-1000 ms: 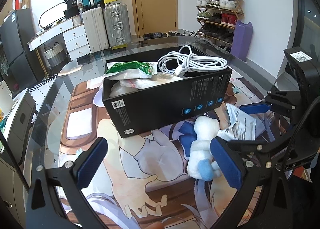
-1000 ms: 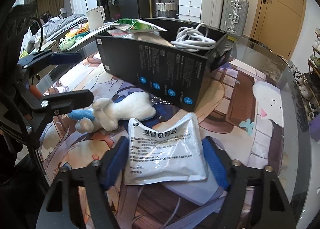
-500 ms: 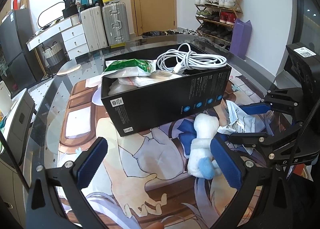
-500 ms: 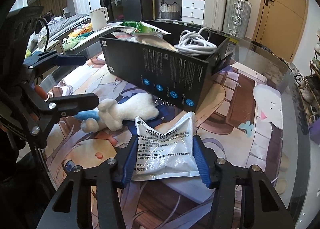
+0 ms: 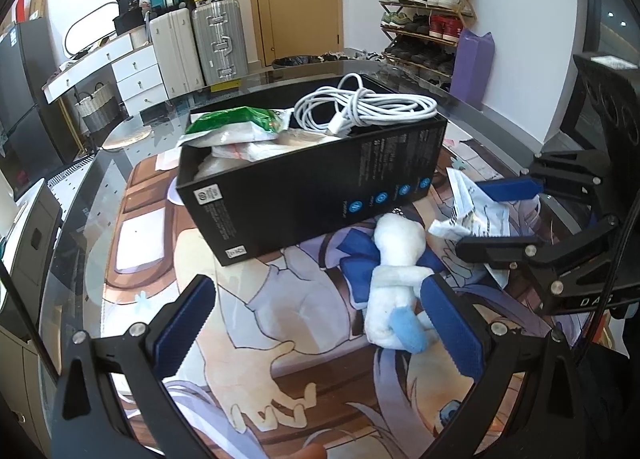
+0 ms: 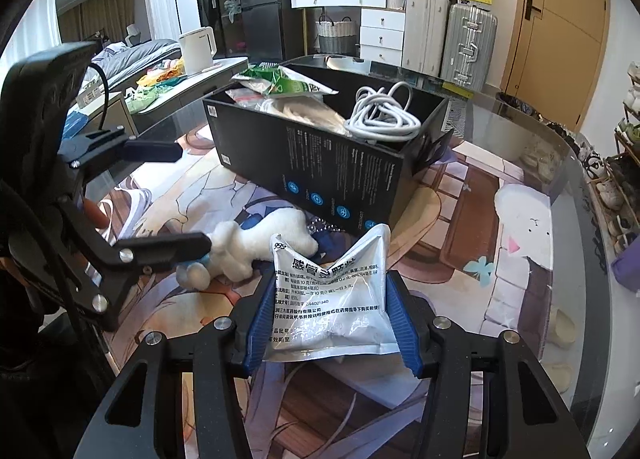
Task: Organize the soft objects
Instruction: 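Close the left gripper on the white plush toy while the right gripper holds the packet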
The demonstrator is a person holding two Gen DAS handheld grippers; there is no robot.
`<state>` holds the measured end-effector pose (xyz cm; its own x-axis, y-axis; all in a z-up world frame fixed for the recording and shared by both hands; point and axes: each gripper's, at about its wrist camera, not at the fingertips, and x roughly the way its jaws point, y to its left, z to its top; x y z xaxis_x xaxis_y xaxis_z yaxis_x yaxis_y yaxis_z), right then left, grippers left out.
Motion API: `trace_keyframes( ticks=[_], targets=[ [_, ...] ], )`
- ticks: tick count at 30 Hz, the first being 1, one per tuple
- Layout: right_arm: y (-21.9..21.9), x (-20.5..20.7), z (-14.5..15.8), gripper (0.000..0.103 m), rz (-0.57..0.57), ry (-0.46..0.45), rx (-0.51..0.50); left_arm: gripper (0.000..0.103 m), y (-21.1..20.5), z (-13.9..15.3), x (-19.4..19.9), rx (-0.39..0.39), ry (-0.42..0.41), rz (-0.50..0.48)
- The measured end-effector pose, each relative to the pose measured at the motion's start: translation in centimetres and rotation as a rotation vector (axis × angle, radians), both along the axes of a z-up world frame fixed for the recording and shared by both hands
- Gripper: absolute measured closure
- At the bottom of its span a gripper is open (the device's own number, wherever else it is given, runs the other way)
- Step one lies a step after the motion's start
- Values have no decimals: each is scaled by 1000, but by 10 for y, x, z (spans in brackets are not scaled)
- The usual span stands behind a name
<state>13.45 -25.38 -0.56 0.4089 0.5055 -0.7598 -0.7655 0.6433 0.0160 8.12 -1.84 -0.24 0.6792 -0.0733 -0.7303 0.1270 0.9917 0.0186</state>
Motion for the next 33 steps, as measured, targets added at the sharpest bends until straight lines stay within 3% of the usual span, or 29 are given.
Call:
trace_keyframes(
  ticks=[14,18,23,25,28,31,33],
  targets=[
    [-4,-2,4,49,1,-1,9,1,-7,-4,-1,-57,22,-45],
    [-3,-2,3,49,2,1,11,5,-11,-6,-1,-69,30,-64],
    [-2,-2,1,49,5,5,8,28,-12,-7,-1,-126,52,-111],
    [-1,-2,0,49,6,6,7,46,-14,-6,-2,-149,56,-138],
    [-1,-2,0,49,7,5,8,60,-17,-4,-4,-171,64,-169],
    [0,-2,0,49,8,3,11,70,-18,-3,-4,-184,70,-184],
    [0,-2,1,49,11,2,16,72,-17,-1,-5,-187,67,-184]
  ],
)
